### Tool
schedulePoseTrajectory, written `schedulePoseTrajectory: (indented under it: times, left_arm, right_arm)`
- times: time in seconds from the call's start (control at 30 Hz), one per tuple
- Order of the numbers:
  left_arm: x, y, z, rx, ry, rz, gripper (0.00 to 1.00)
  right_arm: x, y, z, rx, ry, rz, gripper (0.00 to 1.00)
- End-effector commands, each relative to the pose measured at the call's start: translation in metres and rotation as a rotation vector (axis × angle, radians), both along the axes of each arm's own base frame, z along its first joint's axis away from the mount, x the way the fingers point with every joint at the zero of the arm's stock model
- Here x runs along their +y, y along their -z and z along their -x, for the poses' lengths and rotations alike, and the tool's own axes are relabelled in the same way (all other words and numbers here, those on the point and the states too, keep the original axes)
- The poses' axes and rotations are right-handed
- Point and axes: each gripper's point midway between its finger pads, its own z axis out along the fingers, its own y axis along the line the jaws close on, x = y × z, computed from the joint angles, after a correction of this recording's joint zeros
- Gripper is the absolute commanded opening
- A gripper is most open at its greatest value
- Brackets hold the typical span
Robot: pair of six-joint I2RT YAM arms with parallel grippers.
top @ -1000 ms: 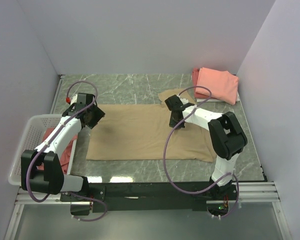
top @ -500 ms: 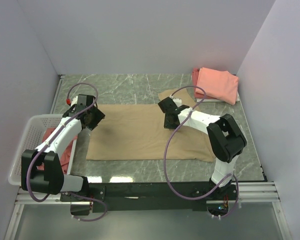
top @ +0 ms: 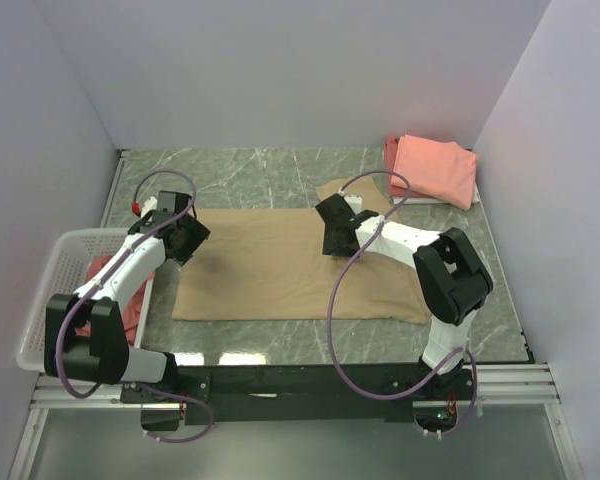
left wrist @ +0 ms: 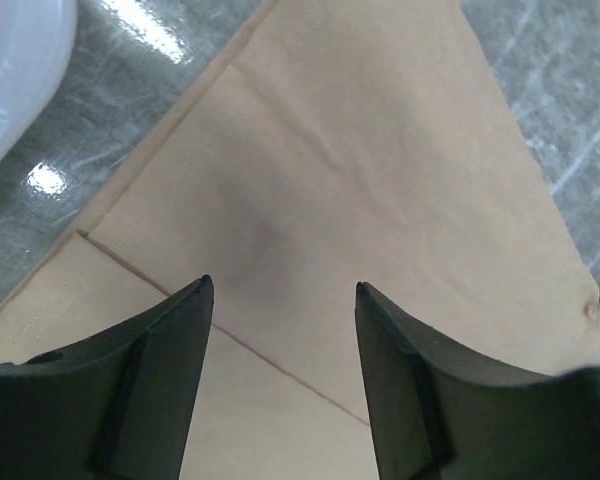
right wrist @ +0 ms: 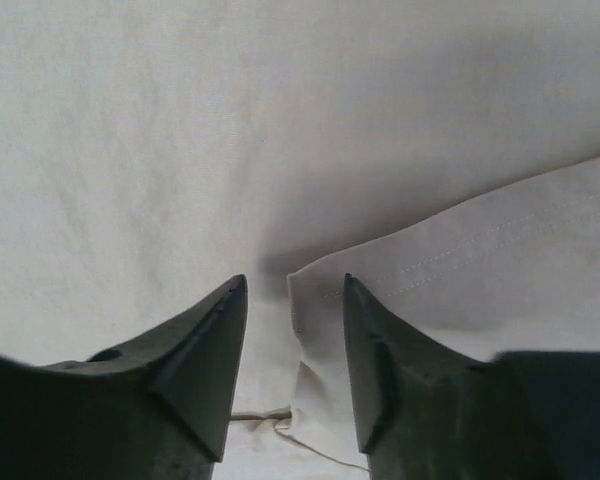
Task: Fold and stack the t-shirts
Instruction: Fold the tshirt
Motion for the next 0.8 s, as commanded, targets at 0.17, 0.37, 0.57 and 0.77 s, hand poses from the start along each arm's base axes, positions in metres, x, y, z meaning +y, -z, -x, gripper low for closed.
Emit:
schedulePoseTrajectory:
  times: [0.17, 0.37, 0.57, 0.77]
  left_arm:
    - [0.030, -0.007, -0.055, 0.012, -0.234, -0.107, 0.57]
    - [0.051, -0.008, -0.102, 0.063, -0.347, -0.245, 0.56]
    - [0.054, 0.024, -0.135, 0.162, -0.373, -0.305, 0.56]
    - [0.049, 0.047, -0.163, 0.208, -0.373, -0.311, 0.54]
  right_arm:
    - [-0.013, -0.081, -0.047, -0.171, 0.047, -0.166, 0.58]
    - [-0.031, -0.109, -0.077, -0.221, 0.082, -0.256, 0.57]
    - [-0.039, -0.126, -0.093, -0.257, 0.091, -0.312, 0.57]
    - [-0.044, -0.126, -0.098, -0.261, 0.090, -0.337, 0.57]
